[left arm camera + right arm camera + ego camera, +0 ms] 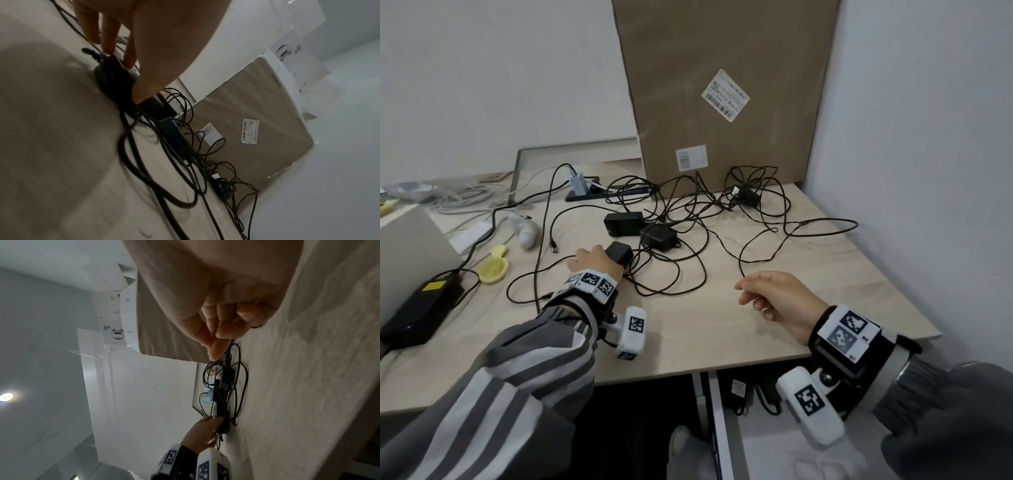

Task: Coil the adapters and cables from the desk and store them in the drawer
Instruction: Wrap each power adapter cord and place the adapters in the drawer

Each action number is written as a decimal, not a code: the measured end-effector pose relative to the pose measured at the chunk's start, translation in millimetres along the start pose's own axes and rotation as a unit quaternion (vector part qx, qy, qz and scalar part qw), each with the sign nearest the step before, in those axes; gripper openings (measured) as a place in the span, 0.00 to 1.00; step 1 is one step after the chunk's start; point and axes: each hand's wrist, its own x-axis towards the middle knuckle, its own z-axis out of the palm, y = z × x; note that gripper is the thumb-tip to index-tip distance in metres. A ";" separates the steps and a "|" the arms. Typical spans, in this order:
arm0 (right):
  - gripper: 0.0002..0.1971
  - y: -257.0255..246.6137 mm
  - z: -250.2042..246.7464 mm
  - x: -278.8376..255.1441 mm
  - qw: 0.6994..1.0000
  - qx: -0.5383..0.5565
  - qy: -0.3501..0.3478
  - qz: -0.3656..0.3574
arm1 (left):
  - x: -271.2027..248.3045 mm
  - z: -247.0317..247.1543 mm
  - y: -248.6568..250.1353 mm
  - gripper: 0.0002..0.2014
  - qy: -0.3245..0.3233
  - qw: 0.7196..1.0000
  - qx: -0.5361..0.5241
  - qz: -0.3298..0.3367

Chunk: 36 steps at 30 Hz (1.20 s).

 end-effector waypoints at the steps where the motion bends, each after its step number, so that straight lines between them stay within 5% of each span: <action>1: 0.06 1.5 0.5 -0.9 1.000 0.000 0.000 0.003 | 1.1 -0.2 -1.8 0.26 -0.014 1.000 -0.001 -0.014; 5: 0.06 5.1 3.2 -7.0 1.000 0.000 -0.004 0.012 | 3.5 -1.2 -9.6 0.29 -0.038 0.996 -0.074 -0.030; 8: 0.06 2.5 5.1 -15.5 1.000 0.003 -0.007 0.002 | -6.2 -11.6 -8.8 0.25 0.034 0.980 -0.196 -0.028; 13: 0.06 -8.7 8.1 -37.3 0.996 0.017 0.048 -0.079 | -53.9 -69.7 14.0 0.26 0.167 0.833 -0.518 0.097; 16: 0.04 -18.8 10.2 -55.8 0.985 0.021 0.084 -0.147 | -94.3 -108.0 31.3 0.23 0.073 0.761 -0.622 0.170; 20: 0.03 -36.4 12.6 -85.5 0.969 -0.011 0.083 -0.235 | -152.0 -132.6 45.5 0.22 -0.071 0.757 -0.611 0.220; 26: 0.18 -49.9 10.6 -125.1 0.953 -0.098 0.073 -0.278 | -222.9 -134.2 48.5 0.21 -0.138 0.735 -0.618 0.242; 29: 0.26 -49.1 9.4 -144.4 0.953 -0.124 0.044 -0.271 | -255.8 -132.7 46.1 0.19 -0.206 0.698 -0.632 0.268; 33: 0.12 -43.3 11.7 -165.6 0.964 -0.091 -0.055 -0.243 | -292.6 -128.6 49.5 0.16 -0.297 0.622 -0.667 0.284; 36: 0.06 -36.3 6.2 -173.9 0.964 -0.089 -0.066 -0.242 | -304.4 -120.5 54.9 0.18 -0.292 0.580 -0.706 0.283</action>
